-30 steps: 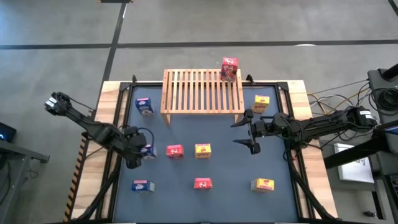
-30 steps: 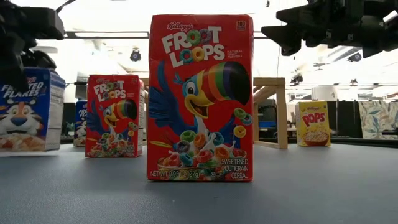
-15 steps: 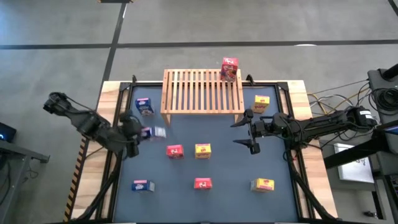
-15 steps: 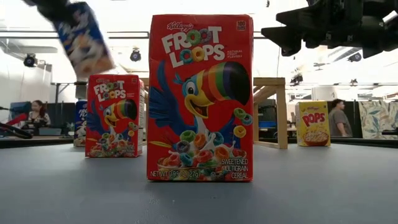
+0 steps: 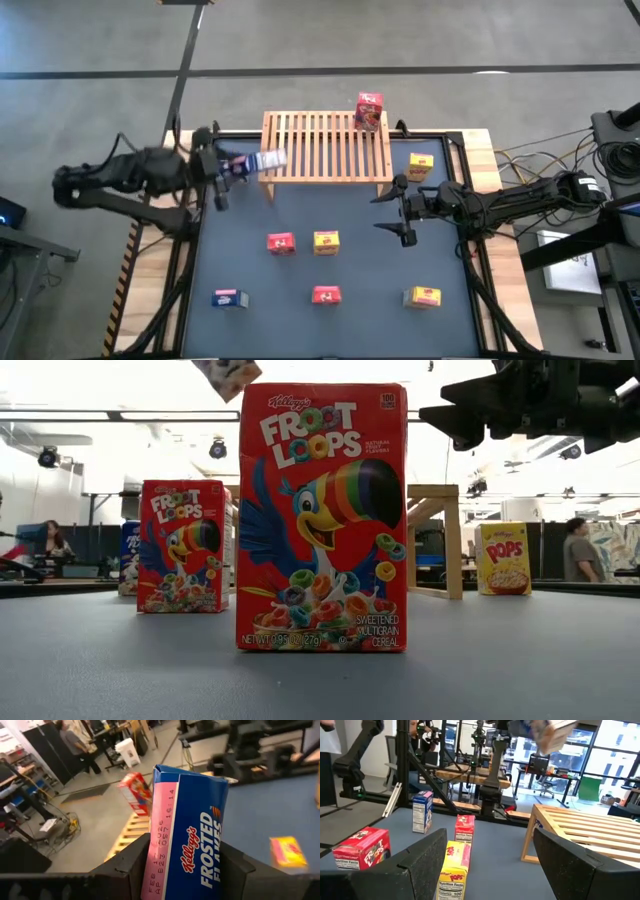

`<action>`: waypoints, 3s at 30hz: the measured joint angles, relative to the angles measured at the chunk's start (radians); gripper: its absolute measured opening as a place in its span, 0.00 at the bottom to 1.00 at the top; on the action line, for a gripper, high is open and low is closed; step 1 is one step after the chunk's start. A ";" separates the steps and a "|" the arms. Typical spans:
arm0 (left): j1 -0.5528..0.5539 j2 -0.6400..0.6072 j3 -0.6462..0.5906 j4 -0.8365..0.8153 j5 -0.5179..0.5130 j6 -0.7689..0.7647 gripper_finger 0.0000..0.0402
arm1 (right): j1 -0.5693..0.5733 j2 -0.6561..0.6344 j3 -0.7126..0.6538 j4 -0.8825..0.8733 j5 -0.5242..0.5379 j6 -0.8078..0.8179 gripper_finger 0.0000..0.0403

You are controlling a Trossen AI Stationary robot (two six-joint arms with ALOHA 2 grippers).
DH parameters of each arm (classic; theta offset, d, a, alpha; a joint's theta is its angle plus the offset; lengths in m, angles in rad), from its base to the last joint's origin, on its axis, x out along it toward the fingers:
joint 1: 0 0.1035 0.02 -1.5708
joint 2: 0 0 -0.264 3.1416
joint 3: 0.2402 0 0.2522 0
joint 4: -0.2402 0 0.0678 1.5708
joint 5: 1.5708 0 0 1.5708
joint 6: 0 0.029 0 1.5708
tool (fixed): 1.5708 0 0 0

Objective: Stack cereal on shelf
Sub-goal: Put the middle blue cereal box on the shelf

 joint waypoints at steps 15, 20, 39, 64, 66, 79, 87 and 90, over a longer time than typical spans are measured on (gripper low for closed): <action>0.852 0.269 0.044 0.109 0.922 0.160 0.38 | 0.000 0.000 0.000 -0.069 0.101 -0.054 0.71; 0.902 0.450 0.191 -0.011 0.933 0.279 0.38 | 0.000 0.000 0.000 -0.094 0.115 -0.088 0.71; 0.927 1.128 1.180 -0.818 0.801 0.572 0.36 | -0.002 0.002 0.069 -0.150 0.155 -0.123 0.71; 0.969 1.156 1.122 -0.867 0.840 0.544 0.37 | -0.002 0.002 0.099 -0.214 0.180 -0.149 0.71; 0.969 1.156 1.122 -0.866 0.839 0.541 0.39 | -0.002 0.002 0.099 -0.214 0.180 -0.150 0.71; 0.966 1.156 1.122 -0.852 0.837 0.515 0.52 | -0.002 0.002 0.099 -0.214 0.180 -0.150 0.71; 0.965 1.157 1.162 -0.848 0.836 0.518 0.54 | -0.002 0.002 0.099 -0.214 0.180 -0.150 0.71; 0.965 1.157 1.219 -0.850 0.836 0.519 0.54 | -0.002 0.002 0.099 -0.214 0.180 -0.150 0.71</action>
